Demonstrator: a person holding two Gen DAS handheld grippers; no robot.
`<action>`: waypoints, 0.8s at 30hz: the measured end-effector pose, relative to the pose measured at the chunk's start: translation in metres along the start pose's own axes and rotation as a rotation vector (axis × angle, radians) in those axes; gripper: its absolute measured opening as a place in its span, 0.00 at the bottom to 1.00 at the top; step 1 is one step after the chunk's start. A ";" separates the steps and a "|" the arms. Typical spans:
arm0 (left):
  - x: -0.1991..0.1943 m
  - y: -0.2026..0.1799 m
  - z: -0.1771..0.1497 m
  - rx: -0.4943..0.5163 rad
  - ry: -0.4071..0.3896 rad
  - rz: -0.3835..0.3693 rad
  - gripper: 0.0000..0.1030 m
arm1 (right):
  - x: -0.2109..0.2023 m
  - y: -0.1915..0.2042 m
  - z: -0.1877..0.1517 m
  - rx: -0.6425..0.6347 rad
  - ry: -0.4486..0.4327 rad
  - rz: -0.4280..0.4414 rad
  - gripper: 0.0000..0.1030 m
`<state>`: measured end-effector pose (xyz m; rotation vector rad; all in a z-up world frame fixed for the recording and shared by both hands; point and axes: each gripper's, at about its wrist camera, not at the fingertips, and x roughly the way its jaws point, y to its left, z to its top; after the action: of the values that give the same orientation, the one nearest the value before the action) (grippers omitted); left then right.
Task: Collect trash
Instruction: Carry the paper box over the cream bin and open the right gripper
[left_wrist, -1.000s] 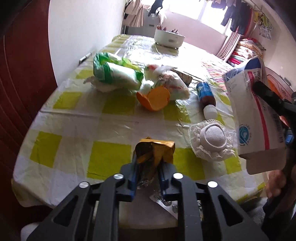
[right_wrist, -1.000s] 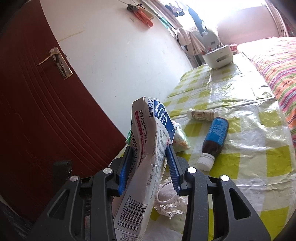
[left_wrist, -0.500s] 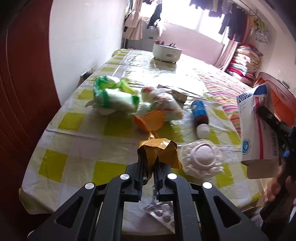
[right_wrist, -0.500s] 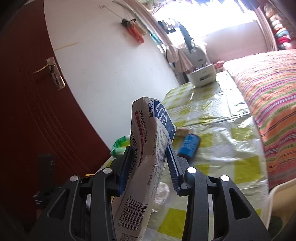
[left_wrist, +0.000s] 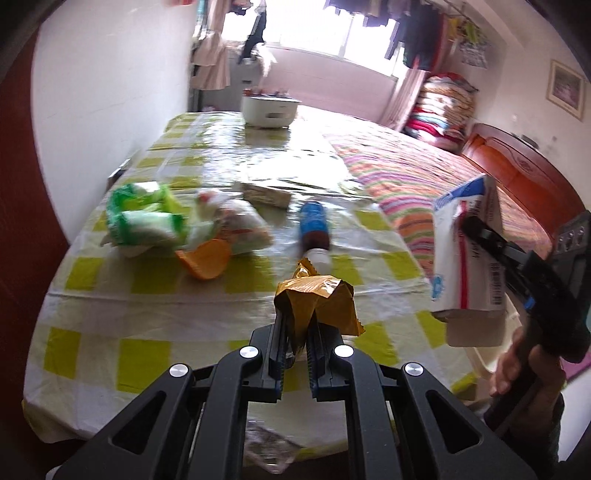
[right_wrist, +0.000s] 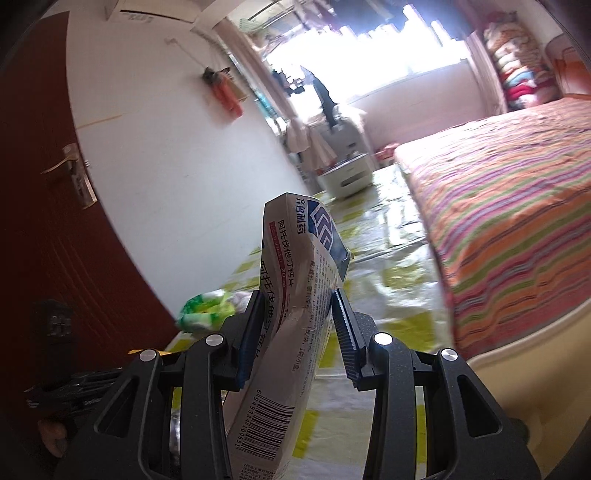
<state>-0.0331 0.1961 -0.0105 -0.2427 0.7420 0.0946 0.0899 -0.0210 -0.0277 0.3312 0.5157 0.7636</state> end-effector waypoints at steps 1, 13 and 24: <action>0.001 -0.007 0.001 0.009 0.003 -0.015 0.09 | -0.003 -0.002 -0.001 -0.003 -0.007 -0.022 0.36; 0.010 -0.072 0.001 0.129 0.036 -0.126 0.09 | -0.036 -0.034 -0.006 0.024 -0.075 -0.262 0.36; 0.017 -0.114 -0.002 0.202 0.071 -0.199 0.09 | -0.069 -0.057 -0.009 0.042 -0.143 -0.477 0.36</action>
<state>-0.0022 0.0856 -0.0022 -0.1264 0.7887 -0.1779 0.0750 -0.1092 -0.0390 0.2837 0.4515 0.2647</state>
